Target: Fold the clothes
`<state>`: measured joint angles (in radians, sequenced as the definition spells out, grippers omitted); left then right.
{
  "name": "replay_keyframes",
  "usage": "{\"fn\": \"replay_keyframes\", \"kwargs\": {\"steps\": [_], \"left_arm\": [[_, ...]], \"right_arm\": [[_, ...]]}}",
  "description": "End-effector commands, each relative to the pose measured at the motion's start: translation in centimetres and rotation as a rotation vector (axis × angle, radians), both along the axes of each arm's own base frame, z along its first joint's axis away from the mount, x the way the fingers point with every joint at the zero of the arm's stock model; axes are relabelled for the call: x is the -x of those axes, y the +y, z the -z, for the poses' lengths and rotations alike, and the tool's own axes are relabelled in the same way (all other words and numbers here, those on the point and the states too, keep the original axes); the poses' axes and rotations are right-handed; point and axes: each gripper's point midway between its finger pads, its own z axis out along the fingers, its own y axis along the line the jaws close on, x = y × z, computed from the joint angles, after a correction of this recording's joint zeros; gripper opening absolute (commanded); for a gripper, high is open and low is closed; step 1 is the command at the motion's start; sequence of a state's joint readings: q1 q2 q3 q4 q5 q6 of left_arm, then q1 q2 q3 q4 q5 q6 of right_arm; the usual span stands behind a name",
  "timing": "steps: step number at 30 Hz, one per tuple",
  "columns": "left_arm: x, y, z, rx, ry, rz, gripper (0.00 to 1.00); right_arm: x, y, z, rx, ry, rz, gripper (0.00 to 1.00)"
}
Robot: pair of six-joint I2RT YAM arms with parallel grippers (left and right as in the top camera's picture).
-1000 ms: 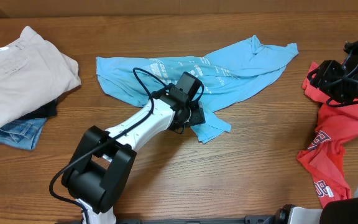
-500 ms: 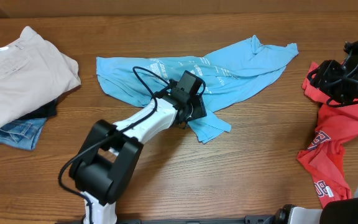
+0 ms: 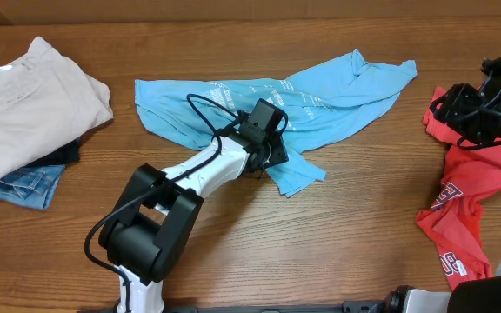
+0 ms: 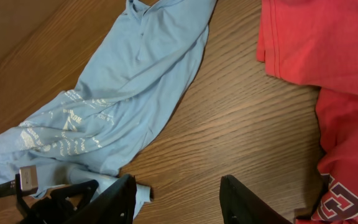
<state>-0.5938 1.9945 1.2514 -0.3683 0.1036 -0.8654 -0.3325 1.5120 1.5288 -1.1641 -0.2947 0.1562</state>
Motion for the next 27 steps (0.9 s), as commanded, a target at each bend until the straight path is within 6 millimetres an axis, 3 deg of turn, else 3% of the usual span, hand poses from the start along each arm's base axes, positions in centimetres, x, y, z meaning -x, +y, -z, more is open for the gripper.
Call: {"fn": "replay_keyframes", "kwargs": {"steps": [1, 5, 10, 17, 25, 27], "left_arm": [[-0.4, 0.3, 1.2, -0.008, 0.001, -0.016, 0.45], [-0.7, 0.1, 1.0, 0.001, -0.012, -0.018, 0.40], [-1.1, 0.5, 0.5, -0.003, -0.029, 0.001, 0.51], [-2.3, 2.1, 0.0, -0.024, -0.054, -0.041, 0.53], [-2.6, 2.3, -0.1, -0.033, -0.071, -0.050, 0.52], [-2.8, 2.2, -0.2, -0.029, -0.078, -0.050, 0.45]], "right_arm": [[0.1, -0.1, -0.2, 0.015, -0.007, -0.002, 0.47], [0.1, -0.1, -0.2, 0.016, -0.007, -0.002, 0.47], [0.1, -0.1, -0.2, 0.017, -0.010, -0.002, 0.47], [0.1, -0.1, -0.2, 0.017, -0.010, -0.002, 0.47], [0.1, -0.2, -0.2, 0.018, -0.010, -0.002, 0.47], [0.1, -0.2, -0.2, 0.020, -0.009, 0.000, 0.47]]}}
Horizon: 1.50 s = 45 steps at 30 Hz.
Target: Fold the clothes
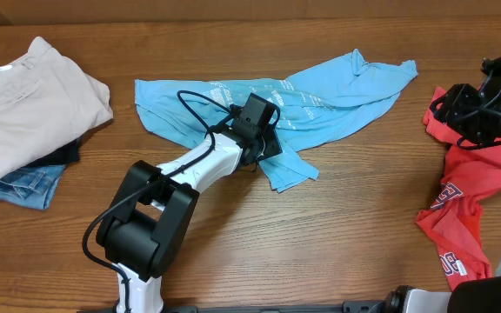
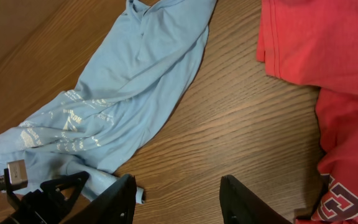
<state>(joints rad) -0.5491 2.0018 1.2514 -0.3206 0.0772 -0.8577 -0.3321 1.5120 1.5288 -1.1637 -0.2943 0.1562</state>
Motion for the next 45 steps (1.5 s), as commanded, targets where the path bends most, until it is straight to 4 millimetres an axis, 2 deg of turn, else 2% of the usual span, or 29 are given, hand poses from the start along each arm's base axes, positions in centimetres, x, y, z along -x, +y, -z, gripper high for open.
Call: {"fn": "replay_keyframes", "kwargs": {"steps": [1, 4, 6, 8, 9, 14, 17, 20, 24, 26, 32, 35, 38, 41, 45], "left_arm": [[-0.6, 0.6, 0.0, -0.027, -0.032, -0.001, 0.42], [-1.0, 0.5, -0.2, -0.019, -0.047, -0.002, 0.35], [-1.1, 0.4, -0.3, -0.015, -0.052, -0.002, 0.26], [-1.1, 0.4, -0.4, -0.013, -0.055, -0.002, 0.15], [-1.1, 0.4, -0.4, -0.015, -0.056, 0.001, 0.06], [-1.0, 0.1, -0.8, -0.009, -0.063, 0.029, 0.04], [-0.9, 0.2, -1.9, -0.012, -0.081, 0.047, 0.04], [-0.1, 1.1, -3.5, -0.037, -0.074, 0.036, 0.04], [2.1, 4.6, -5.9, -0.157, -0.043, -0.010, 0.04], [3.6, 7.1, -7.4, -0.238, -0.024, -0.041, 0.04], [7.4, 15.8, -11.8, -0.462, 0.018, -0.180, 0.04], [9.1, 20.6, -13.3, -0.519, 0.065, -0.313, 0.04], [10.0, 24.5, -14.4, -0.523, 0.095, -0.431, 0.04], [10.0, 26.8, -14.5, -0.493, 0.120, -0.494, 0.04], [10.1, 27.3, -14.1, -0.462, 0.150, -0.468, 0.04]], "right_arm": [[0.1, -0.2, -0.2, 0.020, -0.009, 0.000, 0.47], [0.1, -0.2, -0.2, 0.020, -0.009, 0.000, 0.47], [0.1, -0.2, -0.2, 0.020, -0.009, 0.000, 0.47], [0.1, -0.2, -0.2, 0.021, -0.009, 0.000, 0.47], [0.1, -0.3, -0.2, 0.023, -0.008, 0.001, 0.47], [0.1, -0.3, -0.2, 0.023, -0.008, 0.002, 0.47], [0.1, -0.3, -0.2, 0.023, -0.008, 0.001, 0.47], [0.1, -0.3, -0.2, 0.023, -0.008, 0.002, 0.47], [0.1, -0.4, -0.2, 0.030, -0.005, 0.005, 0.47], [0.1, -0.4, -0.2, 0.030, -0.006, 0.005, 0.47], [0.0, -0.5, 0.3, 0.030, 0.006, 0.006, 0.48], [-0.3, -0.6, 1.2, 0.022, 0.034, 0.007, 0.50], [-0.7, -0.7, 2.6, 0.008, 0.071, 0.003, 0.50], [-1.3, 0.0, 4.1, -0.021, 0.106, -0.020, 0.51], [-1.8, 2.1, 6.6, -0.044, 0.181, -0.077, 0.51]]}}
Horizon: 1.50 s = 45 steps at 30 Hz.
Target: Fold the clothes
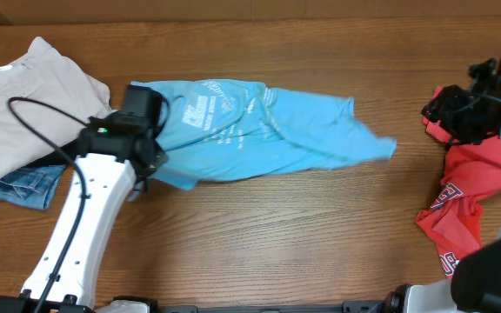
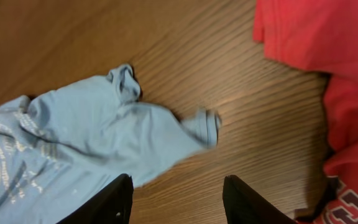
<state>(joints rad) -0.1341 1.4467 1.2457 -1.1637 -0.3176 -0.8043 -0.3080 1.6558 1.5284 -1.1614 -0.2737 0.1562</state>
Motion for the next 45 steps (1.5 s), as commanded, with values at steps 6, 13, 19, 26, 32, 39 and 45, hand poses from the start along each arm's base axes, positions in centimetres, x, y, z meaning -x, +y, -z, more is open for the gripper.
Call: {"fn": "replay_keyframes", "kwargs": {"steps": [6, 13, 19, 26, 32, 39, 45], "left_arm": [[0.2, 0.3, -0.3, 0.009, 0.006, 0.029, 0.04], [0.2, 0.3, -0.3, 0.007, 0.007, 0.036, 0.04], [0.2, 0.3, -0.3, 0.005, 0.008, 0.042, 0.04], [0.1, 0.3, -0.3, 0.008, 0.004, 0.043, 0.04], [0.0, 0.3, -0.3, 0.008, 0.000, 0.043, 0.04], [-0.1, 0.3, -0.3, 0.004, -0.001, 0.049, 0.04], [-0.2, 0.3, -0.4, 0.004, -0.007, 0.049, 0.04]], "right_arm": [[-0.4, 7.3, 6.8, -0.028, 0.180, -0.228, 0.51], [-0.2, 9.1, 11.6, 0.039, 0.273, -0.317, 0.55], [-0.3, 8.9, 15.7, 0.068, 0.311, -0.323, 0.66], [0.7, 9.0, 18.9, 0.057, 0.373, -0.327, 0.36], [-0.5, 9.8, 16.8, 0.010, 0.324, -0.330, 0.04], [-4.1, 8.2, 5.1, 0.050, 0.114, -0.287, 0.04], [-3.1, 5.1, -0.9, 0.143, 0.083, -0.189, 0.06]]}}
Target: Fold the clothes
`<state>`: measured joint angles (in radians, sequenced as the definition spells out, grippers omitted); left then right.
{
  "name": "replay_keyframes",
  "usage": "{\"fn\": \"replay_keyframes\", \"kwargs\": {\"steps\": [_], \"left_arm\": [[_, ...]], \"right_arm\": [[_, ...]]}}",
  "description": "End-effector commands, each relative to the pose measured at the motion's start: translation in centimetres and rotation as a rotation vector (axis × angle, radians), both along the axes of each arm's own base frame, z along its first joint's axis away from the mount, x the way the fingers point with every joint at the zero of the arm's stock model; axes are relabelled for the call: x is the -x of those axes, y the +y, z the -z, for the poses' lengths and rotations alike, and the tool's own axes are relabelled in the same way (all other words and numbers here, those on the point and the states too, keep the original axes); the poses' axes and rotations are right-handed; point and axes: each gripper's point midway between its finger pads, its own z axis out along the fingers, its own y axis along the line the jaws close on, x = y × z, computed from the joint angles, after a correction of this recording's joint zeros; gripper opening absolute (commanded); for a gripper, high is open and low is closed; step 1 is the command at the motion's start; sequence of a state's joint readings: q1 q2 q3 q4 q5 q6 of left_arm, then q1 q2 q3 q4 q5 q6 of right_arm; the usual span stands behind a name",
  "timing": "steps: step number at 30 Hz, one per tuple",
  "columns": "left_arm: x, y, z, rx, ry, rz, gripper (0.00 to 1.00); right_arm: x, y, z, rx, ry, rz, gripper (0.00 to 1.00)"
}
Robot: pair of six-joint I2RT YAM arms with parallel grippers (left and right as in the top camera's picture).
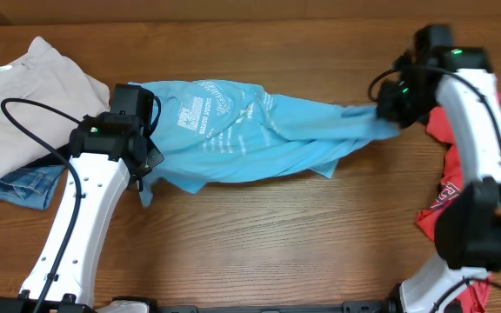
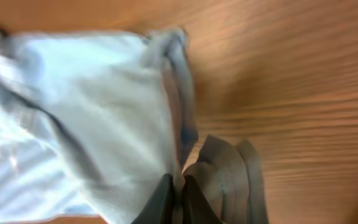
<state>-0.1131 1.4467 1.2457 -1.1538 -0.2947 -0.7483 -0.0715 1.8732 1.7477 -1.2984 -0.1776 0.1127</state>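
Note:
A light blue shirt (image 1: 250, 139) with white print lies stretched across the middle of the wooden table. At its left end, beside the beige pile, my left gripper (image 1: 143, 156) appears shut on the cloth, though its fingers are hidden under the wrist. My right gripper (image 1: 388, 111) is at the shirt's right end. In the right wrist view the right gripper (image 2: 178, 186) is shut on a bunched fold of the blue shirt (image 2: 73, 112), with wood grain beyond it.
Folded beige trousers (image 1: 33, 91) rest on blue jeans (image 1: 16, 184) at the far left. A crumpled red shirt (image 1: 449, 196) lies at the right edge, partly behind the right arm. Bare table (image 1: 259, 243) runs along the front.
My right gripper was open near the red shirt. It has moved left and is shut on the blue shirt's right end. The left arm has hardly moved.
My left gripper was at the blue shirt's lower hem in the middle of the table, then slightly further left. Later it was beside the beige pile with the shirt shifted left. My right gripper stayed open by the red shirt, and now holds the shirt's right end.

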Motion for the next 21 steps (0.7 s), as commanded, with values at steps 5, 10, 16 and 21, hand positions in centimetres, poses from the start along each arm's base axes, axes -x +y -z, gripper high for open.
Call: {"fn": "replay_keyframes", "kwargs": {"steps": [5, 10, 16, 21], "left_arm": [[-0.1, 0.2, -0.5, -0.013, -0.015, 0.015, 0.04], [0.0, 0.7, -0.6, -0.042, -0.015, 0.008, 0.04], [0.0, 0.9, -0.7, -0.054, -0.017, 0.006, 0.04], [0.0, 0.9, -0.7, -0.054, -0.016, 0.006, 0.04]], "right_arm": [[1.2, -3.6, -3.0, 0.081, -0.013, 0.091, 0.10], [3.9, -4.9, -2.5, 0.096, 0.095, 0.124, 0.13], [6.2, -6.0, -2.2, 0.122, 0.184, 0.148, 0.17], [6.0, -6.0, -1.6, 0.120, 0.187, 0.149, 0.24]]}}
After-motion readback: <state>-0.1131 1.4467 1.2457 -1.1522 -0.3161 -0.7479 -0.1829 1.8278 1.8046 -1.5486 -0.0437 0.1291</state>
